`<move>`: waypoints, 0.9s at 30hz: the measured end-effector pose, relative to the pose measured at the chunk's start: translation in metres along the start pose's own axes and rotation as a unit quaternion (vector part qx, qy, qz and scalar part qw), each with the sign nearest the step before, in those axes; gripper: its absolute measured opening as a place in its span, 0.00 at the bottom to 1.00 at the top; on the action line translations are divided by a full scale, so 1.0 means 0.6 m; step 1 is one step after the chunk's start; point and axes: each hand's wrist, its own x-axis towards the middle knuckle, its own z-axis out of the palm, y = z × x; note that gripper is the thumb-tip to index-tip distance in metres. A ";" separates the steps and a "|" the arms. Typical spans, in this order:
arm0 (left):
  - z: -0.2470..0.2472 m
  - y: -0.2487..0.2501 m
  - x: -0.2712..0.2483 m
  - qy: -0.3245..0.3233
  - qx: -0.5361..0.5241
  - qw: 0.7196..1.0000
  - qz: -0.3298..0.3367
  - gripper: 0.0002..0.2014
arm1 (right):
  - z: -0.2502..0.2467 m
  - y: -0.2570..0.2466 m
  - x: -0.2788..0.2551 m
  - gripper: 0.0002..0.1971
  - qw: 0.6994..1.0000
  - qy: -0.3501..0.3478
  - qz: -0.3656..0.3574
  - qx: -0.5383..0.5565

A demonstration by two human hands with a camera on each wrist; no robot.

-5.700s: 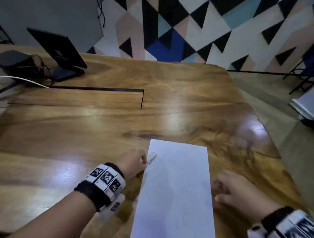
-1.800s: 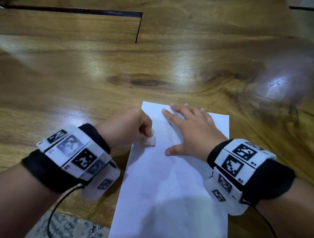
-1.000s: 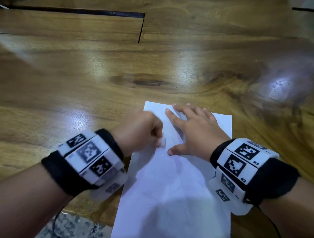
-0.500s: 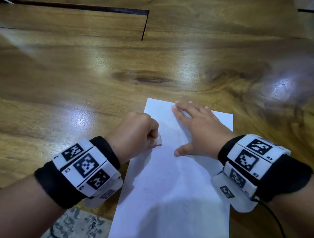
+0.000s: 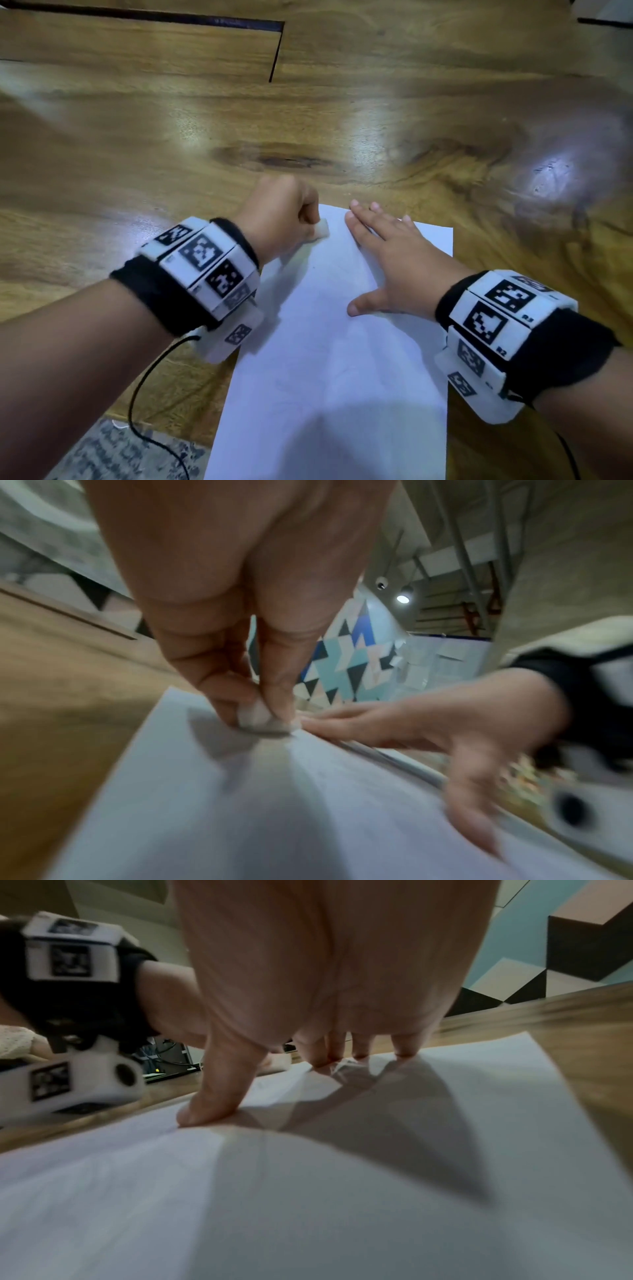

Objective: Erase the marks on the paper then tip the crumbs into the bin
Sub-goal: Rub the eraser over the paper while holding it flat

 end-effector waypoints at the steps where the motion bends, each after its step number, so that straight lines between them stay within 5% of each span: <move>1: 0.002 -0.005 -0.013 -0.036 0.011 0.999 0.010 0.08 | 0.000 0.000 0.000 0.63 1.000 0.001 0.000 0.000; 4: 0.000 -0.010 -0.034 -0.152 0.047 0.987 0.016 0.07 | 0.001 0.001 0.001 0.63 1.000 0.002 0.000 0.000; 9: -0.002 0.010 0.023 0.003 0.024 1.000 0.019 0.04 | 0.000 -0.001 0.001 0.63 1.000 0.002 0.002 -0.002; 11: 0.001 0.013 0.022 0.007 0.034 0.999 0.031 0.04 | -0.002 -0.001 0.001 0.63 1.000 0.000 0.003 -0.004; 17: -0.006 -0.007 -0.036 -0.167 0.065 0.983 0.030 0.06 | -0.003 -0.003 0.000 0.62 1.000 -0.004 0.004 -0.003; 23: -0.001 0.020 0.019 -0.016 0.053 0.997 0.046 0.08 | -0.004 -0.005 -0.002 0.62 1.000 -0.001 0.006 -0.004; 27: 0.011 -0.001 -0.047 -0.142 0.091 0.982 0.089 0.14 | -0.003 -0.004 -0.002 0.62 1.000 0.001 0.004 -0.003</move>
